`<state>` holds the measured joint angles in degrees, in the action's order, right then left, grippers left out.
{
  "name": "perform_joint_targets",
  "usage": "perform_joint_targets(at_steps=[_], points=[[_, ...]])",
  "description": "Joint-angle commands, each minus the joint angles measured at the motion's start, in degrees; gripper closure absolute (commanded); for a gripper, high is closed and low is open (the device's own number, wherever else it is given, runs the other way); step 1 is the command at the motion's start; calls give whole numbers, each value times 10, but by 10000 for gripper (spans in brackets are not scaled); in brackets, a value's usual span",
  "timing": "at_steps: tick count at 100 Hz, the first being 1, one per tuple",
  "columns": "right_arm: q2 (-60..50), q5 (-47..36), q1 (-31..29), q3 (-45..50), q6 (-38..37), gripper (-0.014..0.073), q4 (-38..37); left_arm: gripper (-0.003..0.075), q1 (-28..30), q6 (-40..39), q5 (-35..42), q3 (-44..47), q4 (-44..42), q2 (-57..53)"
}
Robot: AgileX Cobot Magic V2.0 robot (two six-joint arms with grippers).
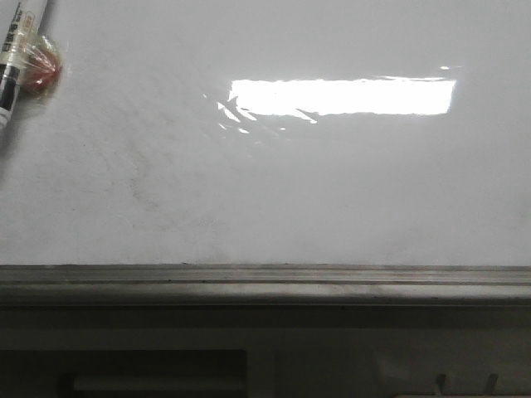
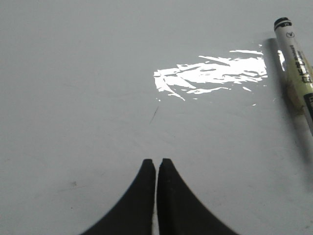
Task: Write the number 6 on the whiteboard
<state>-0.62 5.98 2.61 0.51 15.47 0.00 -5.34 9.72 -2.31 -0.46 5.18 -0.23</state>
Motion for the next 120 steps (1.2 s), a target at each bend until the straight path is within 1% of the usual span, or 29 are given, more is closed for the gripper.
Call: perform_joint_targets(at_steps=[1,13,19,24,31,40,47,52,57,64,69,77,82,89,104,111,120], points=[[-9,-47,-2,14,2,659,-4,740,1,-4,42,27,5,-18],[-9,-53,-2,13,2,659,35,740,1,-4,42,27,5,-18],[-9,-60,-2,13,2,659,61,740,1,-4,42,27,24,-18],[-9,-71,-2,13,2,659,100,740,1,-4,42,27,48,-18],[-9,-77,-2,13,2,659,158,740,1,-4,43,27,94,-18],[-9,-82,-2,13,2,659,213,740,1,-4,43,27,144,-18],[-9,-91,-2,13,2,659,255,740,1,-4,53,27,201,-18],[-9,-91,-2,13,2,659,299,740,1,-4,66,27,246,-18],[-9,-85,-2,13,2,659,335,740,1,-4,79,27,303,-18],[-9,-77,-2,10,2,658,362,741,1,-4,98,25,369,-18],[-9,-60,-2,1,2,658,367,741,1,-4,106,20,397,-18],[-5,-22,-2,-28,2,654,367,741,1,-3,85,-6,400,-18],[4,3,-2,-47,2,653,366,741,1,3,52,-32,394,-13],[34,40,-2,-85,2,653,364,741,1,4,-1,-78,364,8],[151,138,-2,-185,2,654,338,741,1,4,-128,-187,259,107],[197,165,-2,-222,5,657,336,741,1,4,-170,-229,239,159],[246,186,-2,-260,28,661,336,740,1,4,-196,-264,239,215]])
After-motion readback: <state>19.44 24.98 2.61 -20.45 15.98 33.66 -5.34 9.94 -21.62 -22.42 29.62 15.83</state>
